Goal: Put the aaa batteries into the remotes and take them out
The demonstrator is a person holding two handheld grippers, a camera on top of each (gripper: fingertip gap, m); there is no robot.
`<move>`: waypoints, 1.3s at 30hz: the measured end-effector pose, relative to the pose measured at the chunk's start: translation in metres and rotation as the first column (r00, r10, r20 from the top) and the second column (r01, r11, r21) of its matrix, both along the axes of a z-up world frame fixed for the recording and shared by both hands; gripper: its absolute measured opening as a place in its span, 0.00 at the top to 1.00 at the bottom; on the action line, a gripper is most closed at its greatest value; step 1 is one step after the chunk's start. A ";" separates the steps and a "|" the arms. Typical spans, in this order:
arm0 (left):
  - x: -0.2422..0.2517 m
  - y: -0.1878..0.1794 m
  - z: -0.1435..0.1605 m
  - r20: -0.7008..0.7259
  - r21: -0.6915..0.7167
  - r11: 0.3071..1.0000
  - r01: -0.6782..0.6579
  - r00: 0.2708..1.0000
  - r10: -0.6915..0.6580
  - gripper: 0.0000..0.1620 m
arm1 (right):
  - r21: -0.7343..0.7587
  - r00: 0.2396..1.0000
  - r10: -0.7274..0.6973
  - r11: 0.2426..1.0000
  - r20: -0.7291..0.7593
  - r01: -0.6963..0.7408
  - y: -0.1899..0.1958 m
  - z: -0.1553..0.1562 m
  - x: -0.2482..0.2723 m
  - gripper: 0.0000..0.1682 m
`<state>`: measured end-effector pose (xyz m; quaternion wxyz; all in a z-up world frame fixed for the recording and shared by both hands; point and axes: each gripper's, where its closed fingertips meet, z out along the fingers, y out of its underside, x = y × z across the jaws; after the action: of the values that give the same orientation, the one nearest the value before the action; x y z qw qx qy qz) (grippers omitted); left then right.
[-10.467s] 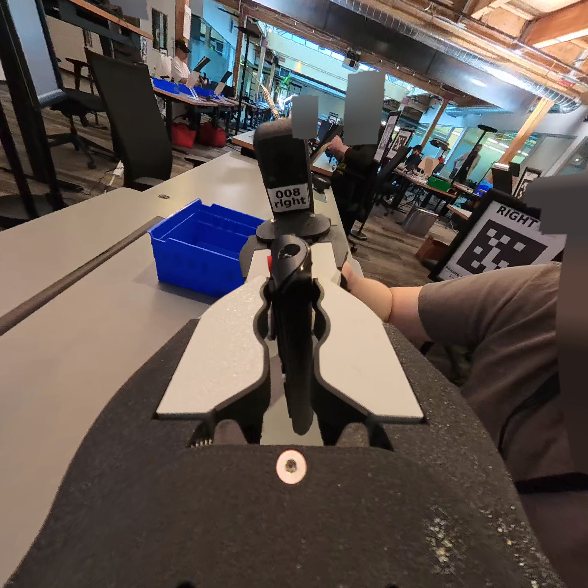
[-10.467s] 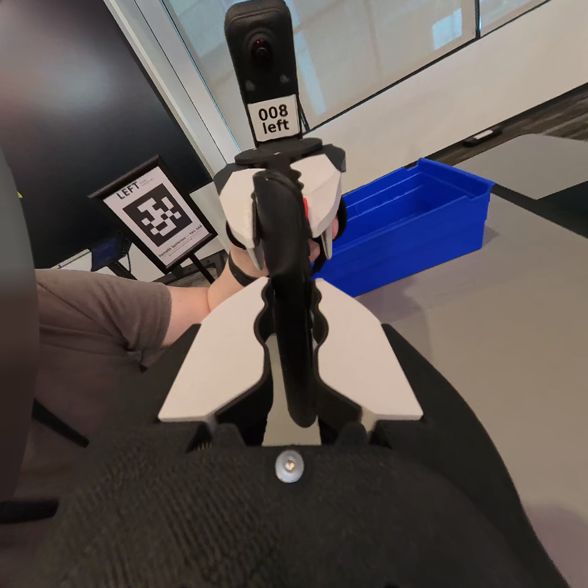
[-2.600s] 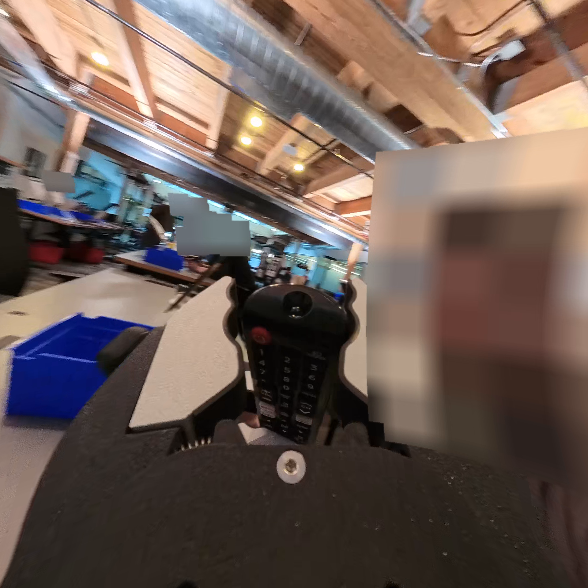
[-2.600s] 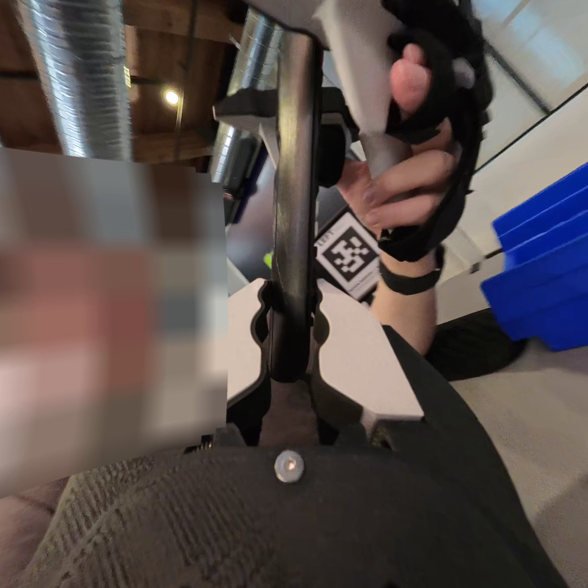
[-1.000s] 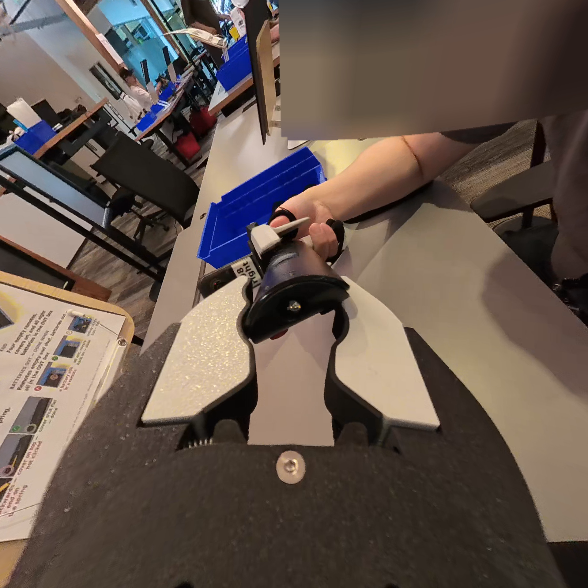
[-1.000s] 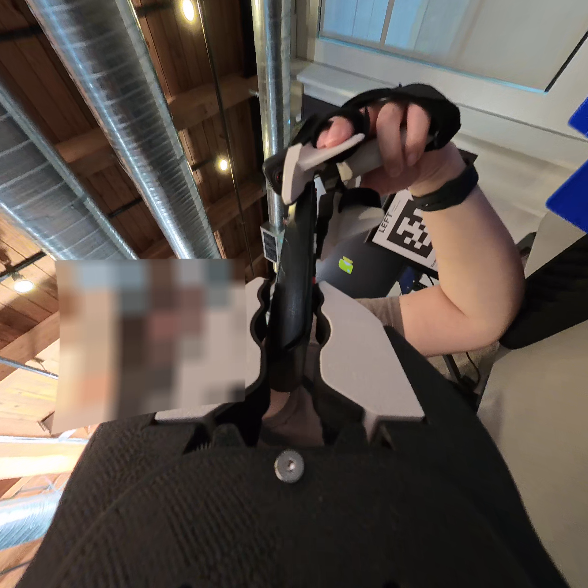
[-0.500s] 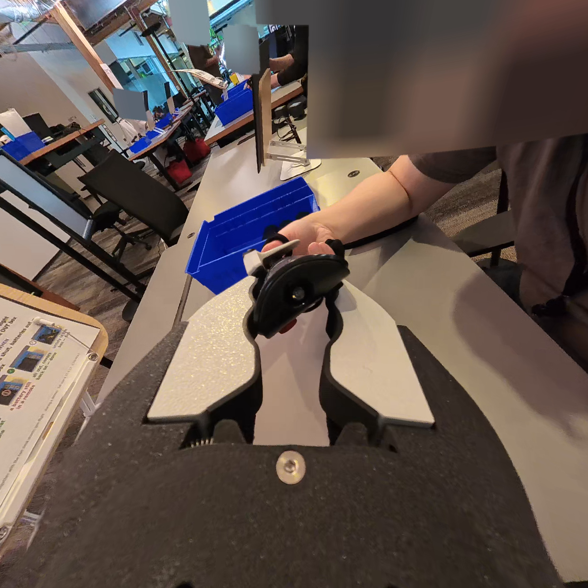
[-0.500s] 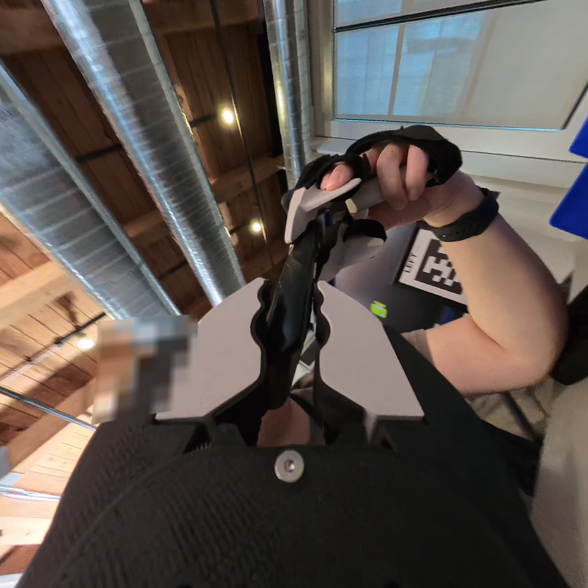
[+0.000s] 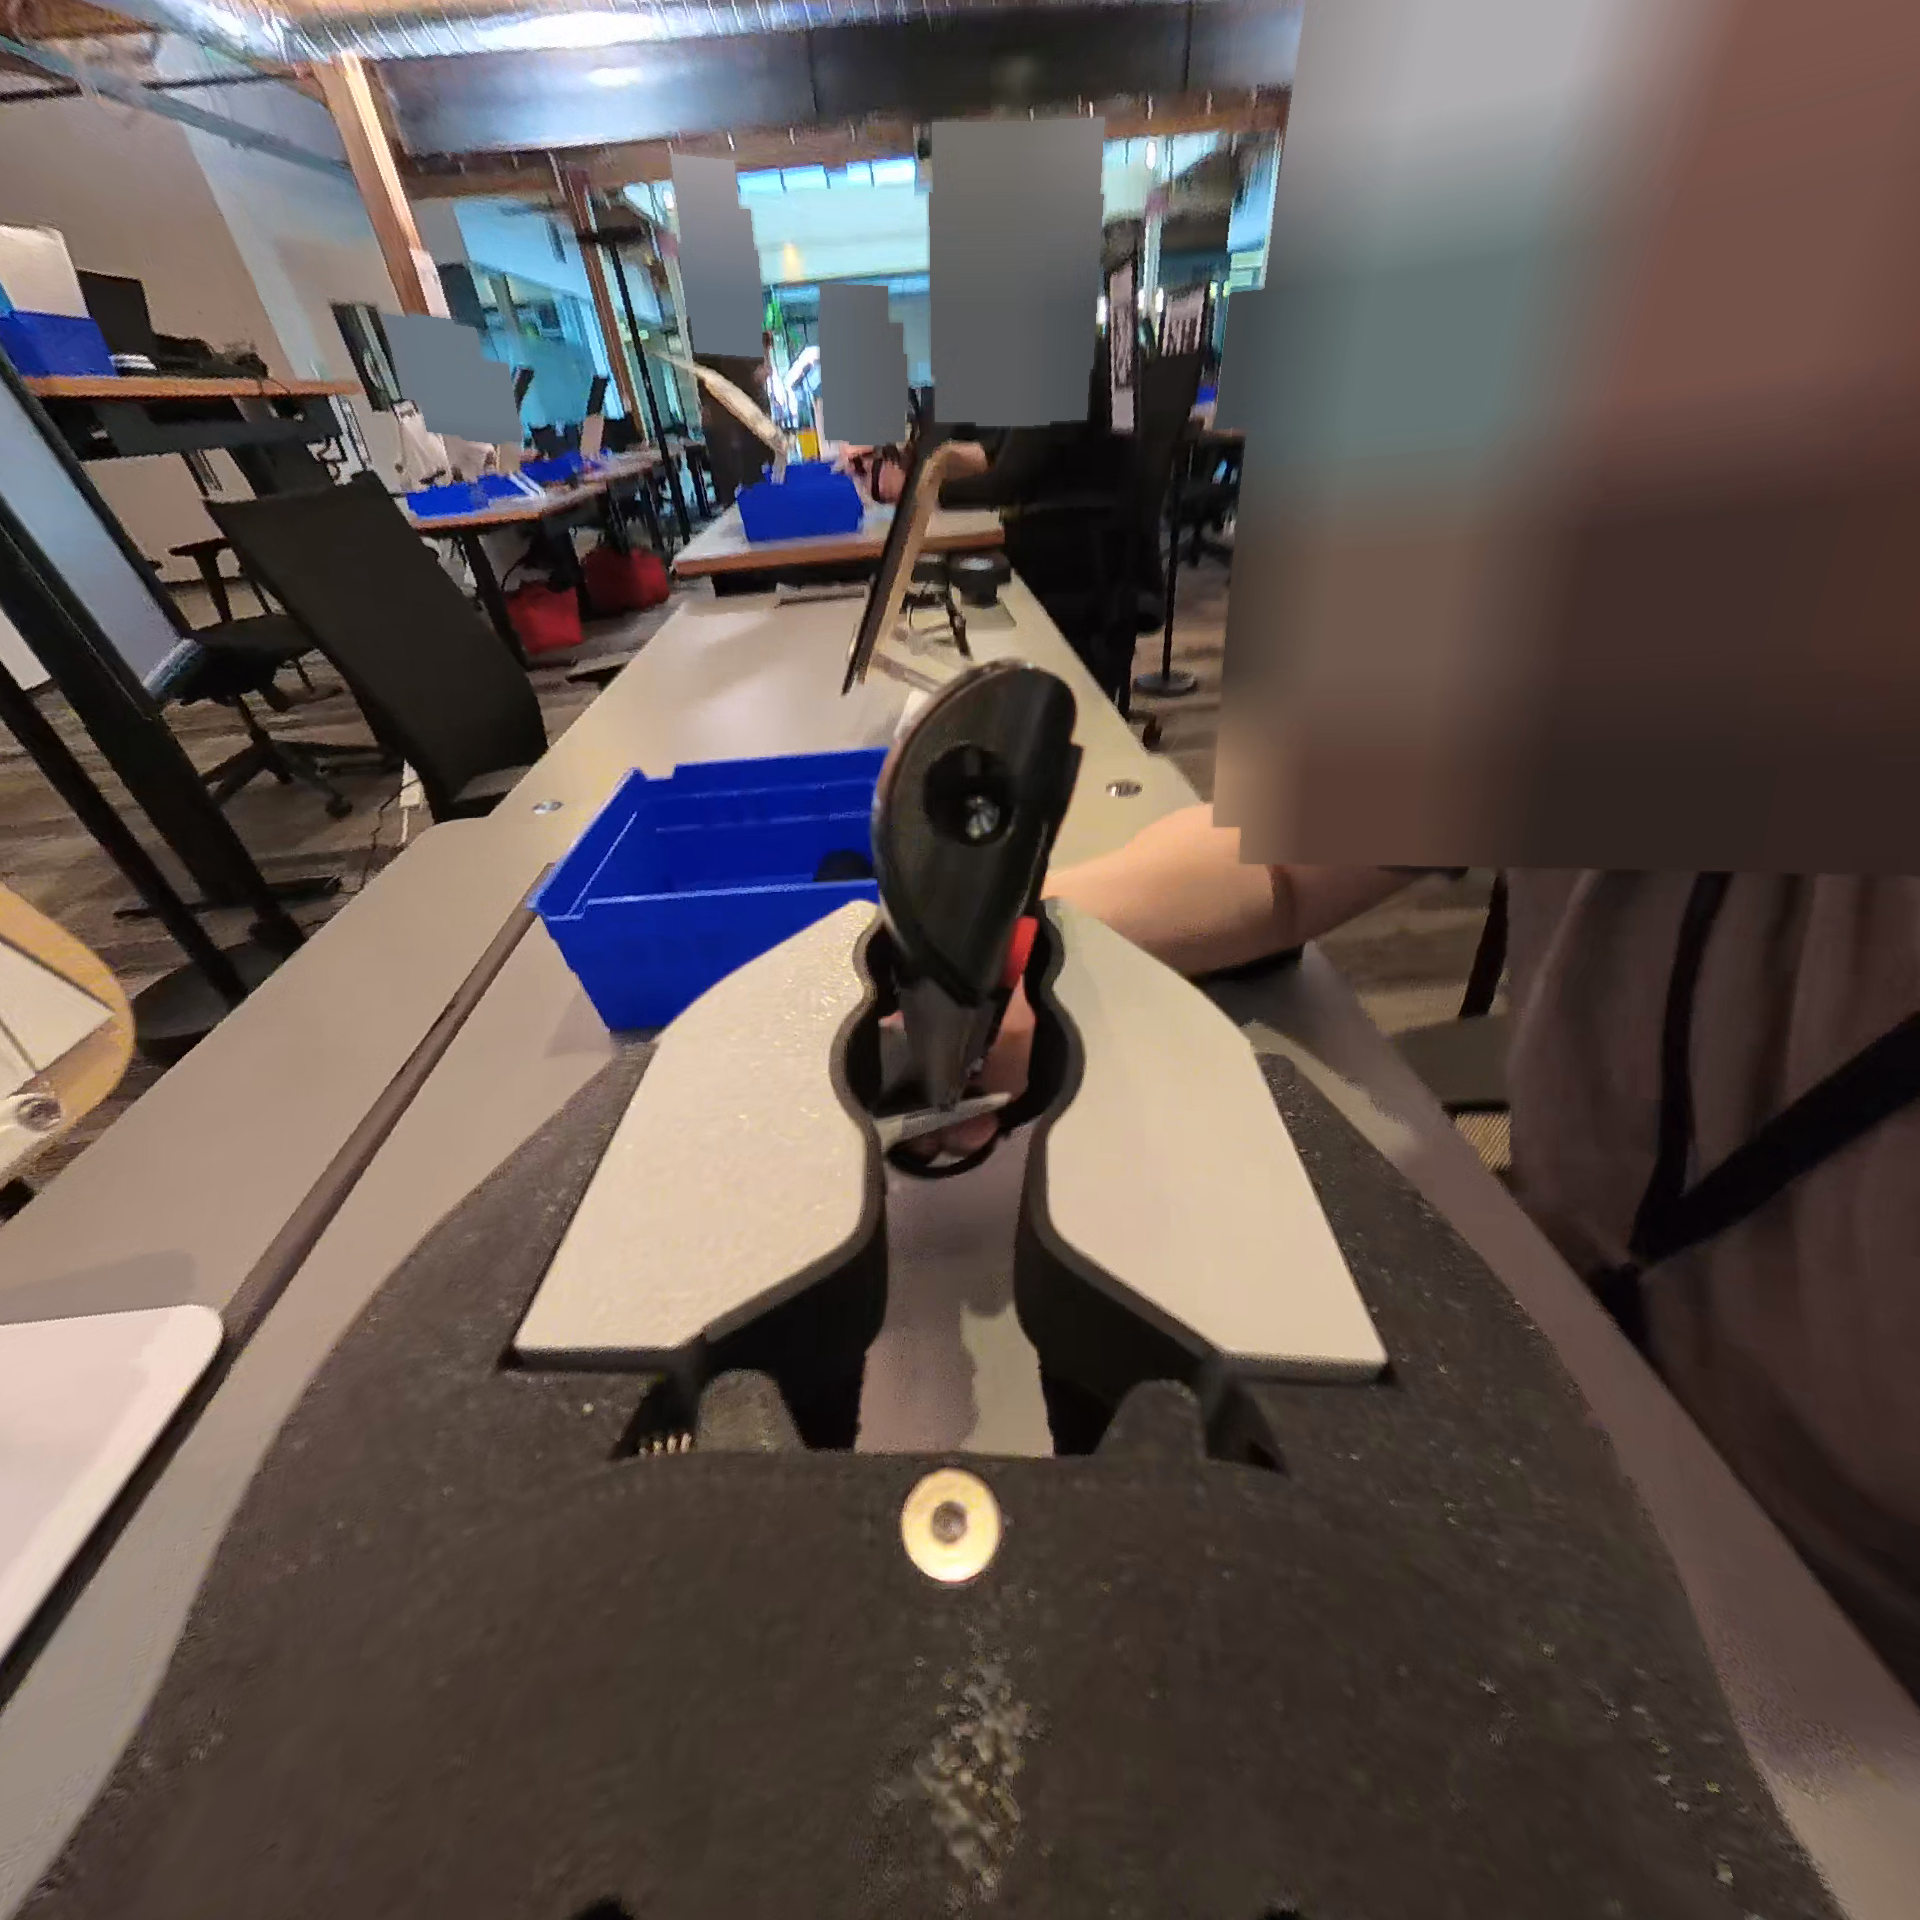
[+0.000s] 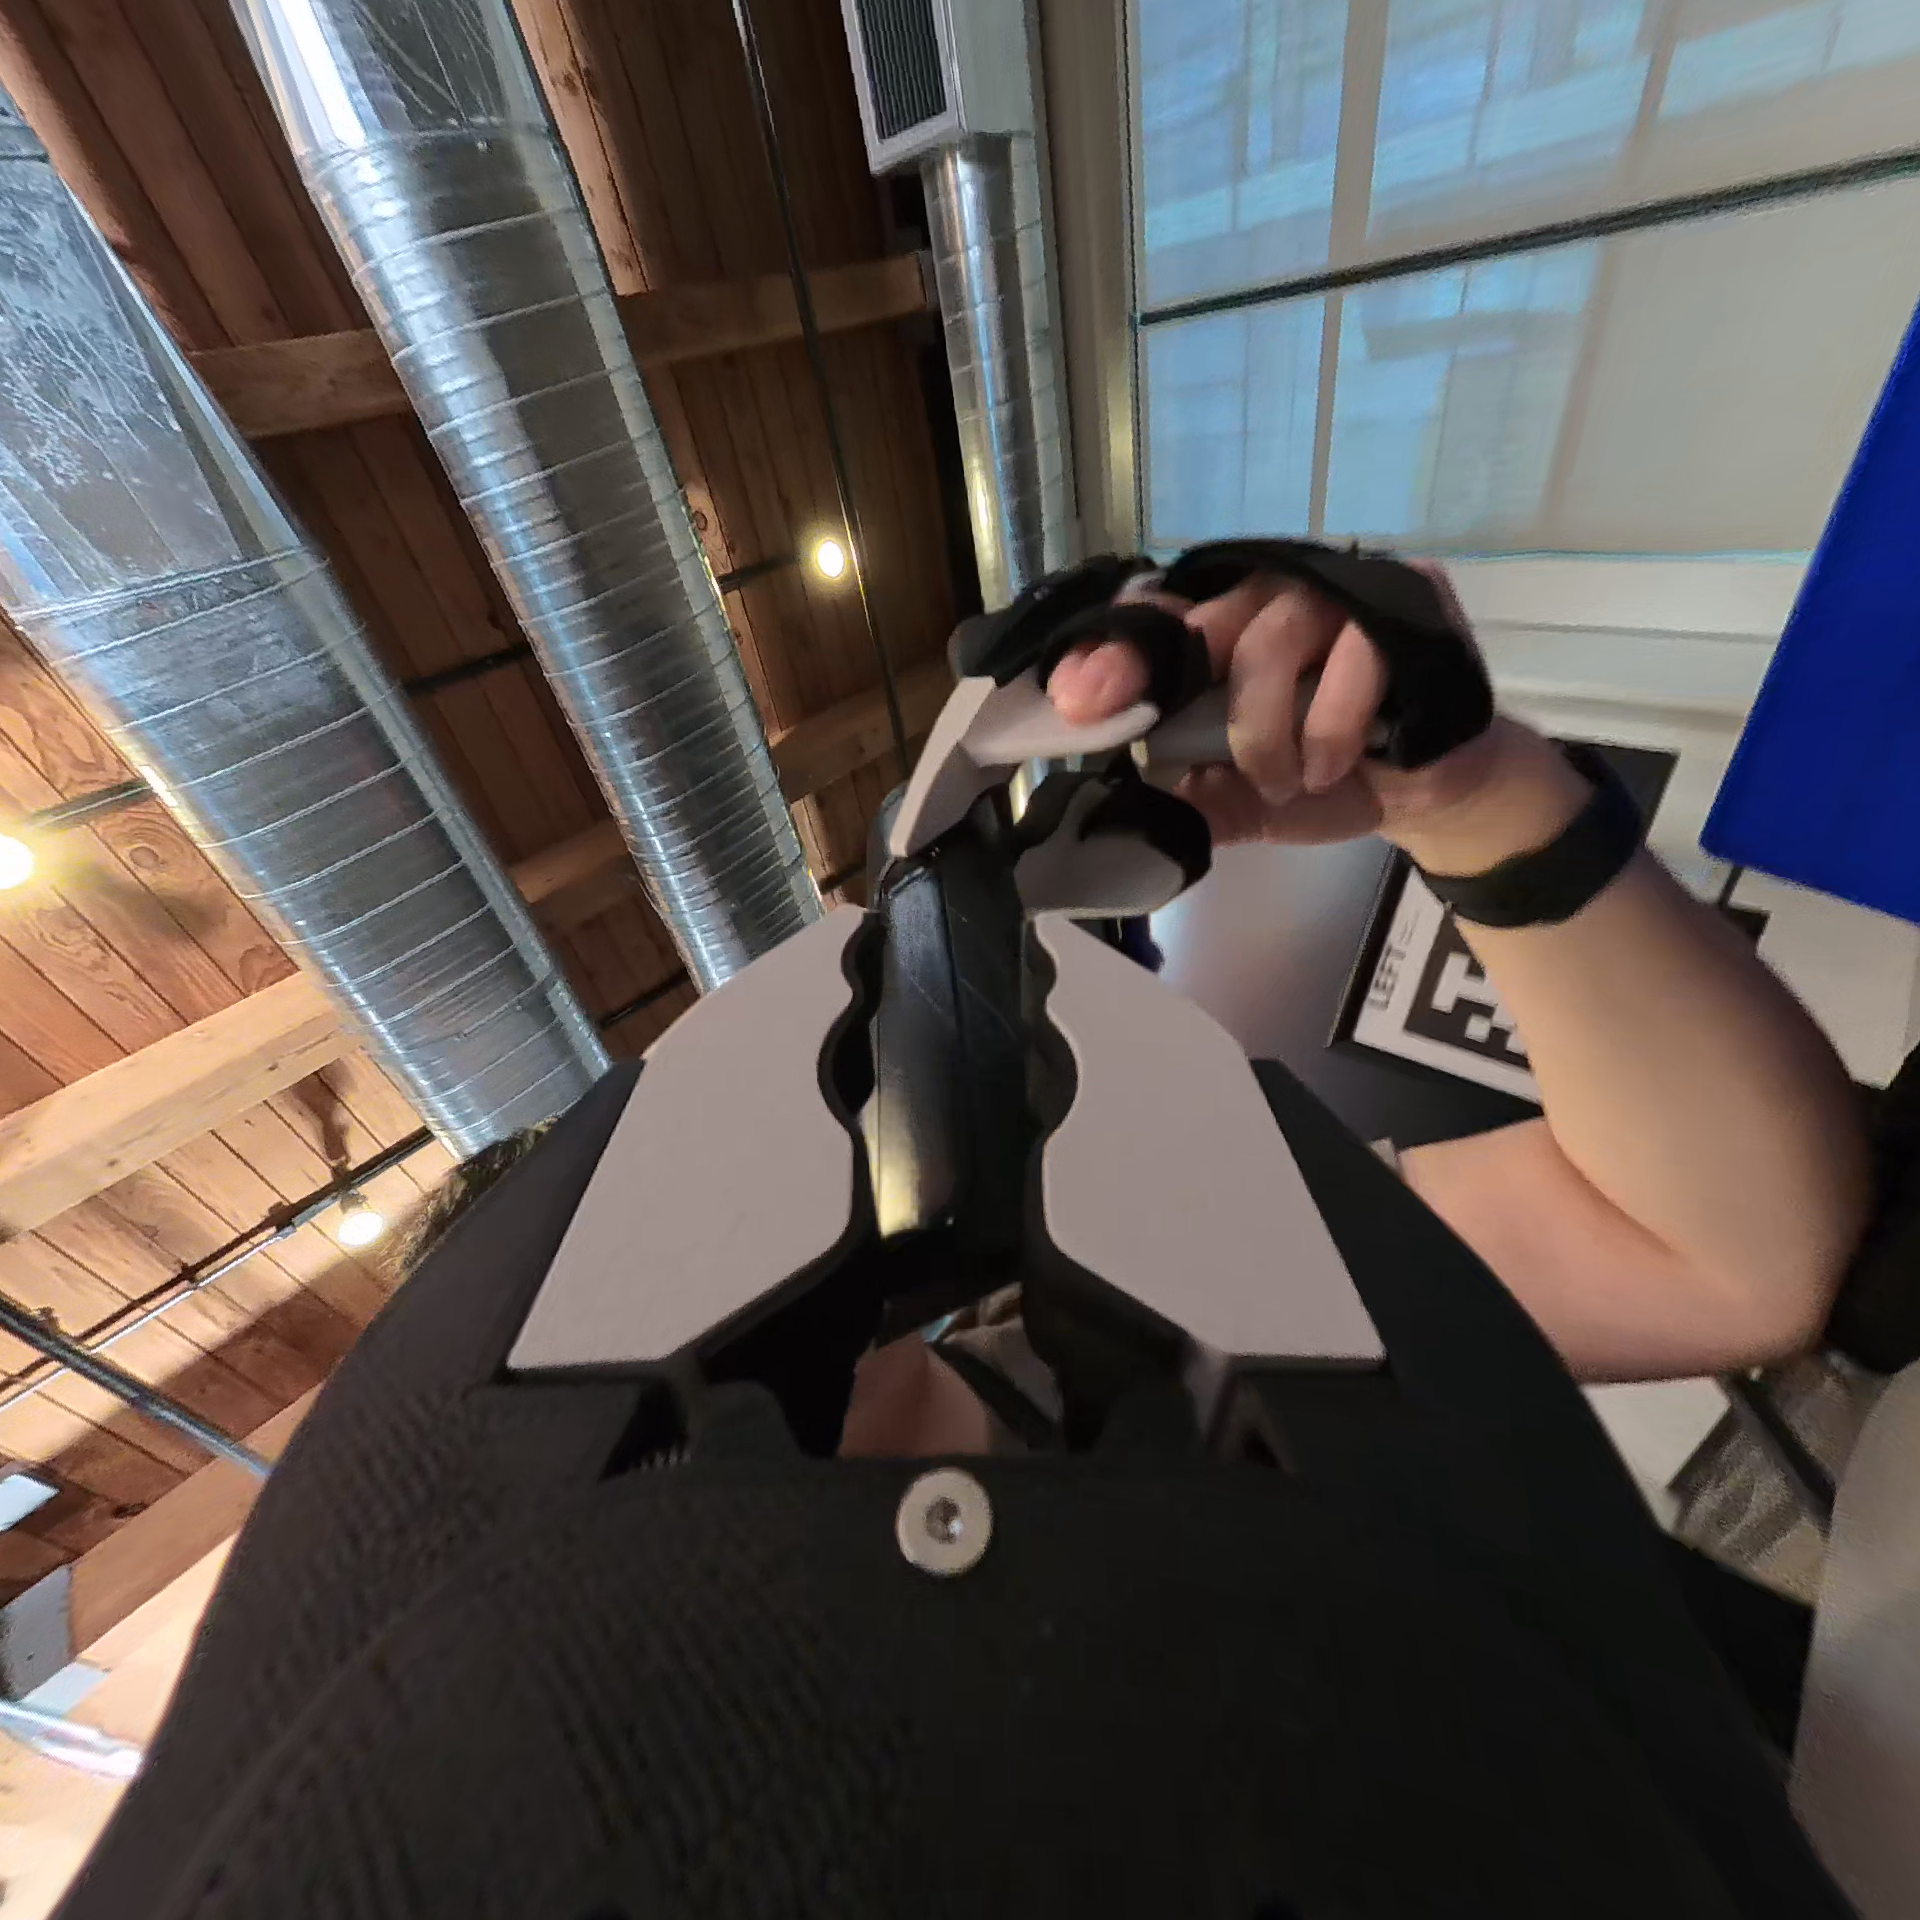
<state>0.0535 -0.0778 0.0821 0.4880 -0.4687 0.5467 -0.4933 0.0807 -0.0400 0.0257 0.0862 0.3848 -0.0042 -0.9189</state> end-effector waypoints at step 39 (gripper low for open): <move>-0.009 -0.036 -0.017 -0.225 0.353 0.934 0.049 0.974 0.034 0.77 | 0.383 0.646 -0.364 -0.916 -0.671 -0.120 -0.079 0.049 0.018 0.87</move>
<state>0.0444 -0.1142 0.0647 0.4969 -0.4240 0.6810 -0.3311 0.0989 -0.1185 0.0742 -0.6975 0.2589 0.6560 -0.1271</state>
